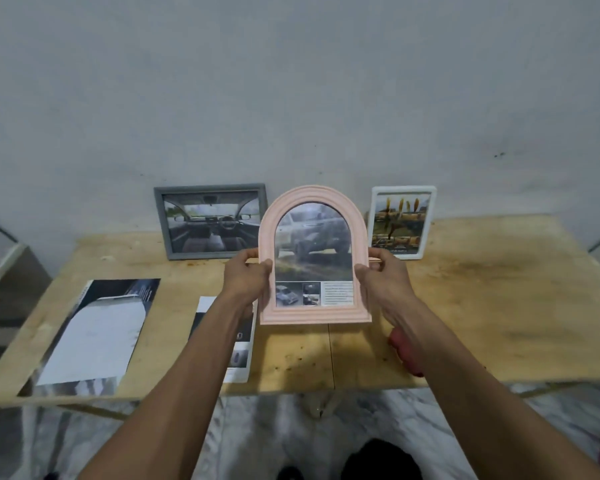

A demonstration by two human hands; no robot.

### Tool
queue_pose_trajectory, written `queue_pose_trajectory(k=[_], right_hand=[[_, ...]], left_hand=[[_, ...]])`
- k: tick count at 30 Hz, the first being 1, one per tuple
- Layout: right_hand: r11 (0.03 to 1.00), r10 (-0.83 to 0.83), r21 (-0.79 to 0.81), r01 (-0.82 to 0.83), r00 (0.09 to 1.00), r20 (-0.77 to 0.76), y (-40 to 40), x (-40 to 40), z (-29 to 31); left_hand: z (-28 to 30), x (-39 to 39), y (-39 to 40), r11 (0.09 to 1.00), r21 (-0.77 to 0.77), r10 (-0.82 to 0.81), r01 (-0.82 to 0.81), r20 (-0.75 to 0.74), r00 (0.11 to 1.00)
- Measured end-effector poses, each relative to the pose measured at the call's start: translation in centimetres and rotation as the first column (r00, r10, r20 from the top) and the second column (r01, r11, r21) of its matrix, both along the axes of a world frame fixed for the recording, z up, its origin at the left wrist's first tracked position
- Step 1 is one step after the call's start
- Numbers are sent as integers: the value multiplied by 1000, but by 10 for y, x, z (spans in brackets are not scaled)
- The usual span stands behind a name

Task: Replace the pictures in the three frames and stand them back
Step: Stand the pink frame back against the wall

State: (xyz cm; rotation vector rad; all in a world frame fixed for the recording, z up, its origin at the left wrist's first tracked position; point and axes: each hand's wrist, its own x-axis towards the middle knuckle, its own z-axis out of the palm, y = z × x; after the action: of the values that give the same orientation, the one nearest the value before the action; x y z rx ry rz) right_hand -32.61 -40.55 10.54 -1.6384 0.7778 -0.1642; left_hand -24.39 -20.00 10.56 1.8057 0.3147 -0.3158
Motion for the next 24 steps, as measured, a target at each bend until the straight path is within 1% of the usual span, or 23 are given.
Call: queue_pose_trajectory(k=[4, 8, 14, 19, 24], right_hand=[[998, 14, -61, -16, 999, -44, -16, 34, -11], [992, 39, -114, -48, 996, -85, -35, 74, -33], [958, 93, -260, -116, 991, -99, -64, 140, -62], [946, 74, -303, -116, 986, -147, -78, 190, -85], [954, 67, -272, -124, 975, -210, -84, 211, -105]], left_hand=[[-11, 35, -17, 997, 68, -27, 26, 15, 1000], [-26, 70, -40, 986, 164, -48, 34, 81, 996], [-51, 127, -80, 977, 214, 3, -16, 61, 998], [-75, 166, -101, 962, 262, 66, -78, 53, 996], [-99, 185, -110, 957, 277, 80, -87, 37, 996]])
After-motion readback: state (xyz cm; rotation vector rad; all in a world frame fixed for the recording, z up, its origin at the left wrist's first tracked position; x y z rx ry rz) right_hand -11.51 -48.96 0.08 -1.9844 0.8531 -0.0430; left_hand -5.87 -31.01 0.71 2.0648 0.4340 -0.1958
